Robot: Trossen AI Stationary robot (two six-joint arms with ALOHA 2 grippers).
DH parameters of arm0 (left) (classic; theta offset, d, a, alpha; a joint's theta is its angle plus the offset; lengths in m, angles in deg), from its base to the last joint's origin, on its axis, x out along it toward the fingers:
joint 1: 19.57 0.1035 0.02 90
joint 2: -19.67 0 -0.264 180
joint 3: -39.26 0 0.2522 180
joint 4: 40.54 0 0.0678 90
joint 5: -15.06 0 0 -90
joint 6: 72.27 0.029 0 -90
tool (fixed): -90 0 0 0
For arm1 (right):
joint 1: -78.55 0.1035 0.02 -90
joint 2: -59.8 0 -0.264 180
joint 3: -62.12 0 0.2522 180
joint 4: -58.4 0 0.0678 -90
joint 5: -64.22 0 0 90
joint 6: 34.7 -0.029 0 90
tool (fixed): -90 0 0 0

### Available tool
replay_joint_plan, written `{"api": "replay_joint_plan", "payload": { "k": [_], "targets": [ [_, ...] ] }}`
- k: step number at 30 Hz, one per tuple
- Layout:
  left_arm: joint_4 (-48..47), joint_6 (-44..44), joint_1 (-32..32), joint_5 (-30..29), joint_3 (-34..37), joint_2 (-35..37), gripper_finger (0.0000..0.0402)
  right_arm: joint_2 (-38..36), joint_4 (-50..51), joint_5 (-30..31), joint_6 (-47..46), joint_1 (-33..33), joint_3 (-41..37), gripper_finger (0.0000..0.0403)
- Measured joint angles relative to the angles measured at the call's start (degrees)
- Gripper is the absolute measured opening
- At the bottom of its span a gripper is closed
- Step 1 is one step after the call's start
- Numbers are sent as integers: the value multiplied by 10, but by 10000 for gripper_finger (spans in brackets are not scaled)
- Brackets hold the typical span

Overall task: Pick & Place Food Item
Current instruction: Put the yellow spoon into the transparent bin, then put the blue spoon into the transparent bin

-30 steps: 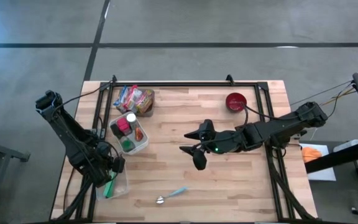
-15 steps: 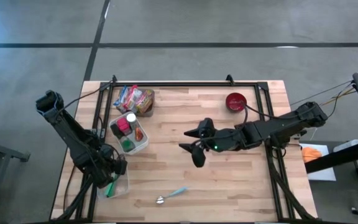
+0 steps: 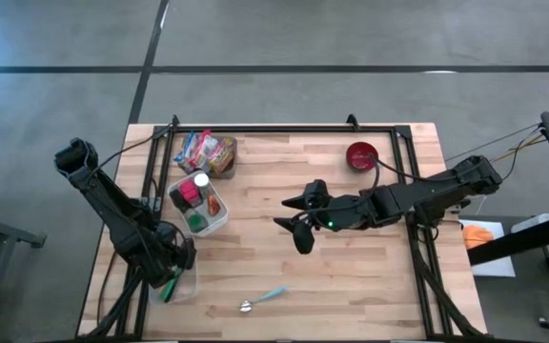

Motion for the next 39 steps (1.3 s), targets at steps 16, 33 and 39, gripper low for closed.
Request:
{"api": "replay_joint_plan", "payload": {
  "k": [16,33,39],
  "targets": [
    [16,43,0,17,-15,1,137,0,0,-5,-1,0,0,271],
    [-1,429,74,-48,-227,-26,209,0,4,-35,2,1,0,271],
    [37,637,164,-17,-298,-121,209,-3,5,-35,-13,1,0,271]
  ]
}}
